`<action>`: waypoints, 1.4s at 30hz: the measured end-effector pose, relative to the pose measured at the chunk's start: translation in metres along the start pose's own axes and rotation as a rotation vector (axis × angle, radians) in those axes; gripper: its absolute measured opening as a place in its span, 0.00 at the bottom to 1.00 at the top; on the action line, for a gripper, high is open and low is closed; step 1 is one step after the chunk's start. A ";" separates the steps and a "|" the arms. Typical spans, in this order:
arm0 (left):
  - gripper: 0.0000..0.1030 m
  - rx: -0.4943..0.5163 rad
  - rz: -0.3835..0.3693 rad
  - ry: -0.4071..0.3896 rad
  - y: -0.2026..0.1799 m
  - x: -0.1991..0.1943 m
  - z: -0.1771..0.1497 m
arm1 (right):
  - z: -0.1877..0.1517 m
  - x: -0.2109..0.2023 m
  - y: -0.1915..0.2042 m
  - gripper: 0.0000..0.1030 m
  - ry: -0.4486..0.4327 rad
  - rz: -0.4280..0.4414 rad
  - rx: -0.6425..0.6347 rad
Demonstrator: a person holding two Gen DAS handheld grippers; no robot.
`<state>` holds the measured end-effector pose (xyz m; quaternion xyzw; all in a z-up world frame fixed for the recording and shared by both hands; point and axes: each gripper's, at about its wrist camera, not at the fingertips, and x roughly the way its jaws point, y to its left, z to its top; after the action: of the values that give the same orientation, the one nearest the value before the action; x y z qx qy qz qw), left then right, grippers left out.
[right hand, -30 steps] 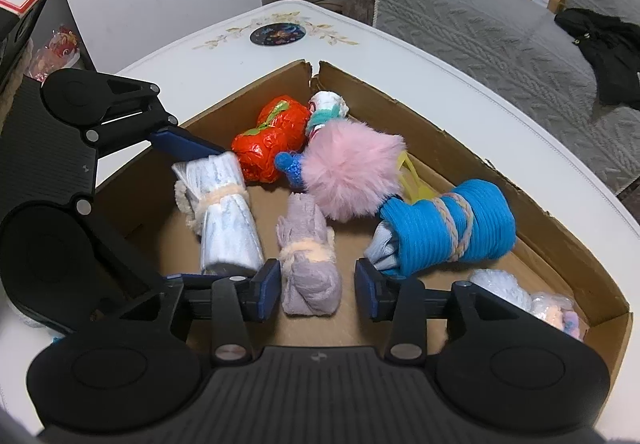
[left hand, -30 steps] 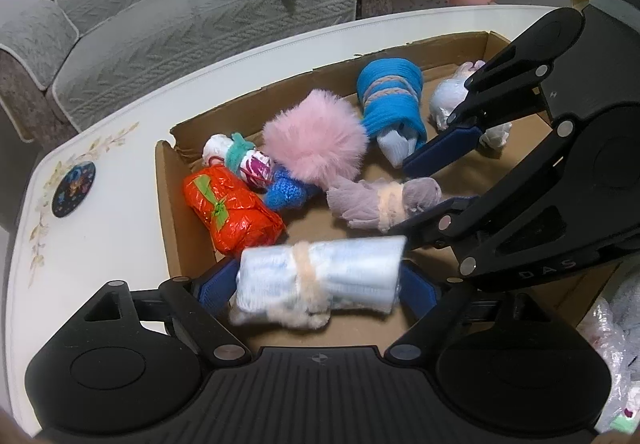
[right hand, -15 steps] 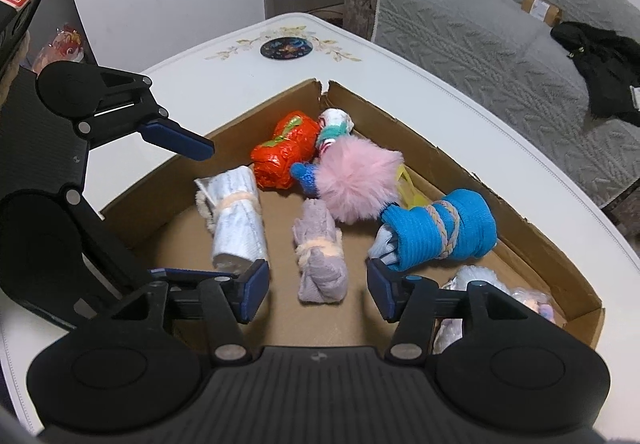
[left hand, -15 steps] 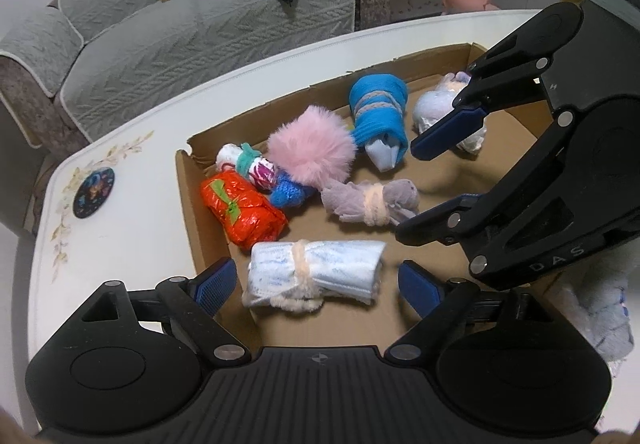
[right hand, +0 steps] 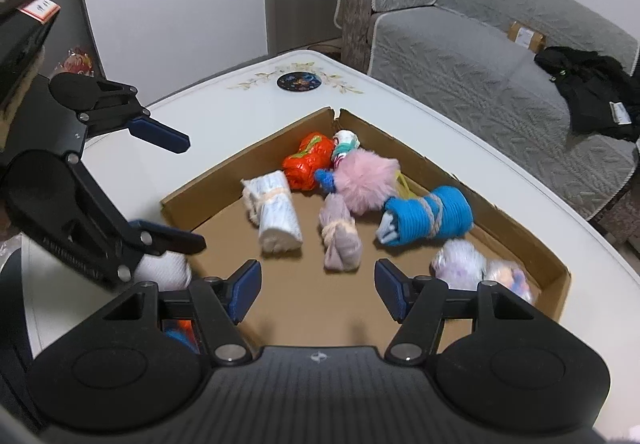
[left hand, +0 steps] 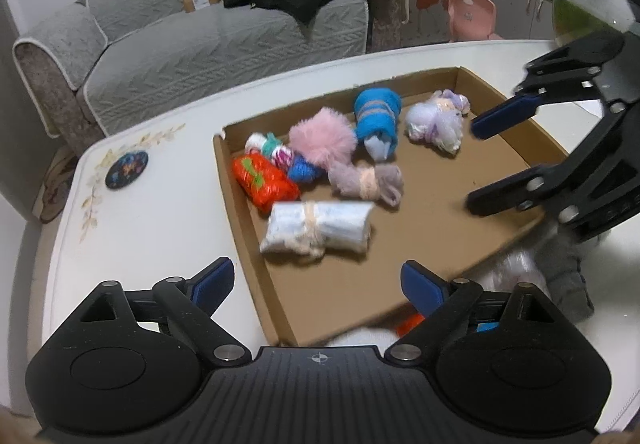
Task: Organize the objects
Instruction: 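Move both grippers over the remaining bundles beside the box, then grasp white knit bundle with left gripper while right grasps teal-tied bubble-wrap bundle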
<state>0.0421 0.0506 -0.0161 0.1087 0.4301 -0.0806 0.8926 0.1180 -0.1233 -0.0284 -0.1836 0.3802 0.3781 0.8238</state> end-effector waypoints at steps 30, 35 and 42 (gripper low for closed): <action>0.86 -0.229 -0.056 0.018 0.015 0.008 -0.094 | -0.157 -0.039 -0.013 0.63 -0.162 -0.171 0.194; 0.83 -0.234 -0.057 0.002 0.017 0.005 -0.099 | -0.164 -0.035 -0.009 0.60 -0.158 -0.178 0.181; 0.82 -0.237 -0.057 -0.010 0.018 0.008 -0.095 | -0.168 -0.033 -0.006 0.53 -0.176 -0.186 0.171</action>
<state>-0.0203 0.0929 -0.0779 -0.0100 0.4352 -0.0551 0.8986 0.0261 -0.2421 -0.1107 -0.1131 0.3186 0.2812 0.8981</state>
